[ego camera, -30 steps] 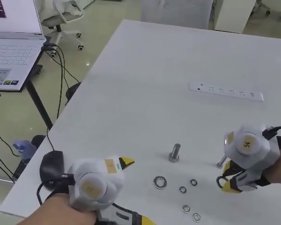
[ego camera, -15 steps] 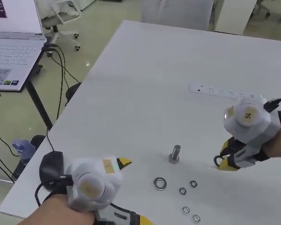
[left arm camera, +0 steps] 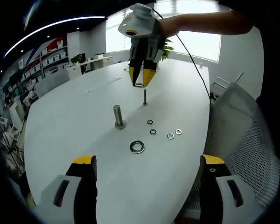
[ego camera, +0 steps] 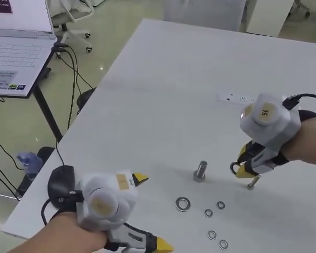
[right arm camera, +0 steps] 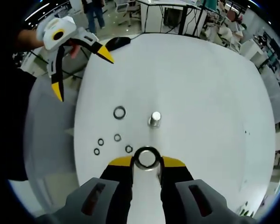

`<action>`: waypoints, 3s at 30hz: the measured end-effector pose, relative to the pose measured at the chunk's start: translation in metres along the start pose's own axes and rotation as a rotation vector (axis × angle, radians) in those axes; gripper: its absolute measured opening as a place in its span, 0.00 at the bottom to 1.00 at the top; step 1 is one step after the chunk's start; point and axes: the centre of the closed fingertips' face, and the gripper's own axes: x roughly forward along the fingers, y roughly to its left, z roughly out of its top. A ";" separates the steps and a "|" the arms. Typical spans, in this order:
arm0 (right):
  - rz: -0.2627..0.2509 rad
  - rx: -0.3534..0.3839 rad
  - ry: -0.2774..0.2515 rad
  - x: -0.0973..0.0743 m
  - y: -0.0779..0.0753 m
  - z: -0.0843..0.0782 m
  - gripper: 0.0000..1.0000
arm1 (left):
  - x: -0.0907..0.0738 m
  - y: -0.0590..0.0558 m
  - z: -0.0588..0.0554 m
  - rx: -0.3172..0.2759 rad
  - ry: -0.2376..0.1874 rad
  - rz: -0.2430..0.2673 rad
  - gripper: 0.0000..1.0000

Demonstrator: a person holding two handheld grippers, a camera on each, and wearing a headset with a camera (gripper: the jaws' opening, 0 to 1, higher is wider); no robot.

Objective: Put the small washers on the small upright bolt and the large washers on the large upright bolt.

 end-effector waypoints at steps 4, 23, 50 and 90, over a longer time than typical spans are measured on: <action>0.002 0.003 0.001 0.004 -0.003 0.004 0.21 | 0.000 -0.001 -0.001 -0.003 0.000 -0.001 0.91; 0.013 -0.007 0.001 0.025 -0.017 0.035 0.21 | -0.001 0.001 -0.005 -0.009 0.004 -0.008 0.91; 0.034 -0.031 0.059 0.048 -0.017 0.049 0.21 | 0.001 0.000 -0.005 -0.007 0.008 -0.019 0.90; 0.034 -0.057 0.128 0.095 -0.021 0.040 0.22 | 0.003 0.003 -0.012 -0.019 0.011 -0.022 0.89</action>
